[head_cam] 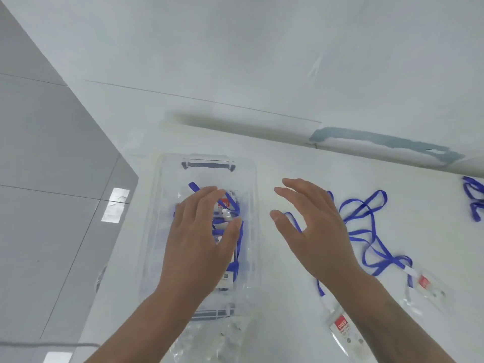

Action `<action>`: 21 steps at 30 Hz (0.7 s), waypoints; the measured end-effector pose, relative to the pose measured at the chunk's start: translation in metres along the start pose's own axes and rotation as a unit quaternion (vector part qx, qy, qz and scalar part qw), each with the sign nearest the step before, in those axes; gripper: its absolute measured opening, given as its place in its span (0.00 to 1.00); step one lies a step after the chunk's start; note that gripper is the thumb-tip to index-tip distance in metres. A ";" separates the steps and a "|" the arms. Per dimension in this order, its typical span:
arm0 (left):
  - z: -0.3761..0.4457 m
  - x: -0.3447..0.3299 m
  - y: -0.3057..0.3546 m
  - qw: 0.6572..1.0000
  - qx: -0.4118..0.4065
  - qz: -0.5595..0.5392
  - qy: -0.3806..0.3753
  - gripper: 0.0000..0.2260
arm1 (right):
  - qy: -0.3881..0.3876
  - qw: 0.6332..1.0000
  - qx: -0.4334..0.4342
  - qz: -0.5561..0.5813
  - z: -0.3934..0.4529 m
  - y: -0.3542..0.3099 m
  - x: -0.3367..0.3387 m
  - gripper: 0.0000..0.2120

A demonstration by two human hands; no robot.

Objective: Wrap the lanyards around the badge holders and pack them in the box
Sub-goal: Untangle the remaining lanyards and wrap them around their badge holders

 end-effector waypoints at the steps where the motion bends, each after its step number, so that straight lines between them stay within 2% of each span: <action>1: 0.001 -0.004 0.007 1.000 -0.014 0.006 -0.001 0.22 | 0.010 1.000 -0.006 0.003 -0.002 0.010 0.007 0.17; 5: 0.007 -0.031 0.036 0.999 -0.043 0.027 -0.003 0.23 | 0.041 0.999 -0.015 -0.001 -0.009 0.057 0.038 0.17; 14: -0.014 -0.121 0.128 0.992 -0.085 0.088 -0.016 0.23 | 0.038 0.999 -0.017 -0.002 -0.039 0.182 0.106 0.15; 18: -0.035 -0.162 0.149 0.992 -0.071 0.097 -0.035 0.22 | 0.010 0.999 -0.030 -0.002 -0.063 0.225 0.113 0.14; 21: -0.055 -0.198 0.158 0.988 -0.044 0.119 -0.092 0.18 | -0.056 0.997 -0.054 -0.023 -0.083 0.255 0.102 0.12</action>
Point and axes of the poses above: each hand's wrist, its own z-axis towards the middle knuckle, its own x-axis out of the back of the hand, y = z × x, the point moved 6 cm from there along z, towards the middle knuckle, and after that the axes turned 14 degrees about -x, right-handed, at the moved point
